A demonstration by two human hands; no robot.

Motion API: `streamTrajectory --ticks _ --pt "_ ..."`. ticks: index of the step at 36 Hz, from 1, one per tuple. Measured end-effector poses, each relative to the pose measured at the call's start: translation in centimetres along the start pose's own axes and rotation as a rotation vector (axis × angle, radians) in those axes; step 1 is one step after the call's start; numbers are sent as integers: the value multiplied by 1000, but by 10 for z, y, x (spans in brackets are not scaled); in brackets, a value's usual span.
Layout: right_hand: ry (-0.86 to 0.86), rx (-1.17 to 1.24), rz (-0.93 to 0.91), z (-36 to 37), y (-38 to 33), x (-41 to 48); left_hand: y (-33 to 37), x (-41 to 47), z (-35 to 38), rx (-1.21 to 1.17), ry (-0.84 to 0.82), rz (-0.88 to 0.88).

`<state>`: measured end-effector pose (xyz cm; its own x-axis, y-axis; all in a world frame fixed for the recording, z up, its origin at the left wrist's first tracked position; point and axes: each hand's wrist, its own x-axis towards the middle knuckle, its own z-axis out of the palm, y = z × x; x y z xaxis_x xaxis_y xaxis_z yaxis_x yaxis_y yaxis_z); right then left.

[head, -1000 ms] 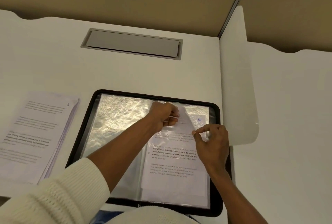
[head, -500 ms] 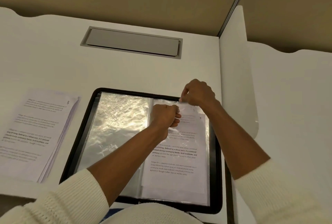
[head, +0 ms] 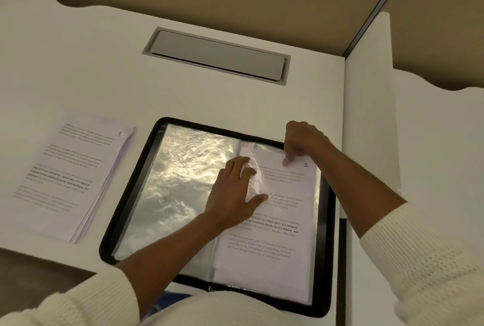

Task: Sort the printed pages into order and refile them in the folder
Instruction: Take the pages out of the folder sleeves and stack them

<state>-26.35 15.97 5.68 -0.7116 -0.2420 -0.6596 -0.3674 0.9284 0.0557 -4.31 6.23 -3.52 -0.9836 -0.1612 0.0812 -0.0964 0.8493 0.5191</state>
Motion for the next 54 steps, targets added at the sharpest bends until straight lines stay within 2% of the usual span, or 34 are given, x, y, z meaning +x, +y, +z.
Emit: streamTrajectory --ticks 4,9,20,27,36,40,42,45,50,54 --pt "-8 2 -7 -4 6 3 -2 -16 3 98 -173 34" --pt "114 62 -16 -13 14 9 0 -26 1 147 -257 56" --pt "584 299 -69 -65 28 24 -1 -30 0 275 -296 139" --pt "877 370 -127 -103 25 -5 2 -31 1 324 -331 133" --pt "1284 359 -327 -121 16 -45 2 -32 0 330 -324 140" --pt "1394 363 -461 -128 6 -73 2 -31 -1 258 -334 107" --pt "1407 347 -538 -129 0 -90 2 -31 -6 115 -281 50" --pt "1382 342 -654 -128 -11 -117 2 -31 -21 -58 -67 -88" --pt "1228 382 -758 -125 -34 -148 -9 -21 -66 -358 319 -398" --pt "1096 391 -816 -122 -57 -166 -36 -15 -115 -522 524 -510"
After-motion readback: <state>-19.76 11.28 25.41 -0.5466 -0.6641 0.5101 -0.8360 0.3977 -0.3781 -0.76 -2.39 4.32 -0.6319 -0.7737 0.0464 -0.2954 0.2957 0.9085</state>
